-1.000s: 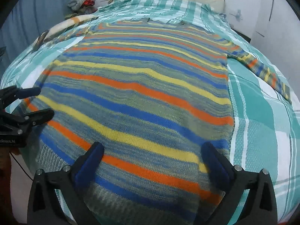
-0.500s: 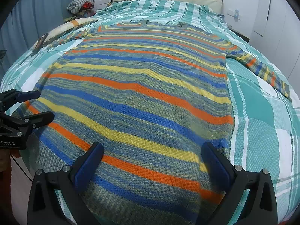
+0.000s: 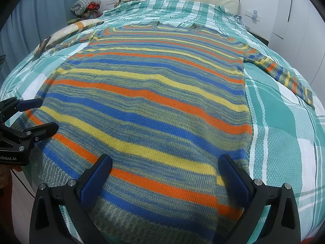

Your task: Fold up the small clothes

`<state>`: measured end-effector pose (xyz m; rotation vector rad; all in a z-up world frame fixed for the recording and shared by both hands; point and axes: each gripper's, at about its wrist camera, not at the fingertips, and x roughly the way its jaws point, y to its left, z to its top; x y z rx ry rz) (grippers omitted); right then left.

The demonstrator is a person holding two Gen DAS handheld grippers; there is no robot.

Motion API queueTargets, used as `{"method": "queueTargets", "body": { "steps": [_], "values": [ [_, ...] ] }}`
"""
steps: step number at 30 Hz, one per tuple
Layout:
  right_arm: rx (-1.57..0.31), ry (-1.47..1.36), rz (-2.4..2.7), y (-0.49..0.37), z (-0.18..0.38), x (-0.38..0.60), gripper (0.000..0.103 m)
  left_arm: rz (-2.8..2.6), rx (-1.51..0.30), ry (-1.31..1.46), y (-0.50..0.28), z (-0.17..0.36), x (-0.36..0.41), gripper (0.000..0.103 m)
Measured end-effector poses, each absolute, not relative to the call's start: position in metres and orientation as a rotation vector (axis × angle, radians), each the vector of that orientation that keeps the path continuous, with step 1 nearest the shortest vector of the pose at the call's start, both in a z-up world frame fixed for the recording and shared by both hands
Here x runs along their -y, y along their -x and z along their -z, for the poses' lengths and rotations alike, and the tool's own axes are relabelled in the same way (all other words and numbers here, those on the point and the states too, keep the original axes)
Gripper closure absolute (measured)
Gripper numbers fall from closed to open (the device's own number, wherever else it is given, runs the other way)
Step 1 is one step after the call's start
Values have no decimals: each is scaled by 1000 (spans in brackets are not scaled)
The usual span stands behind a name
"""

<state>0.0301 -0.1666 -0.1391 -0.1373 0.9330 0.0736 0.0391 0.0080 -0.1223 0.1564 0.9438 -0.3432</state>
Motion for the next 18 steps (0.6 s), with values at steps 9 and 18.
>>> {"method": "queueTargets", "body": {
  "steps": [9, 18],
  "values": [
    [-933, 137, -74, -30, 139, 167, 0, 347, -947, -160, -40, 122, -6, 7],
    [-947, 129, -65, -30, 138, 167, 0, 351, -988, -175, -38, 119, -6, 7]
  ]
}}
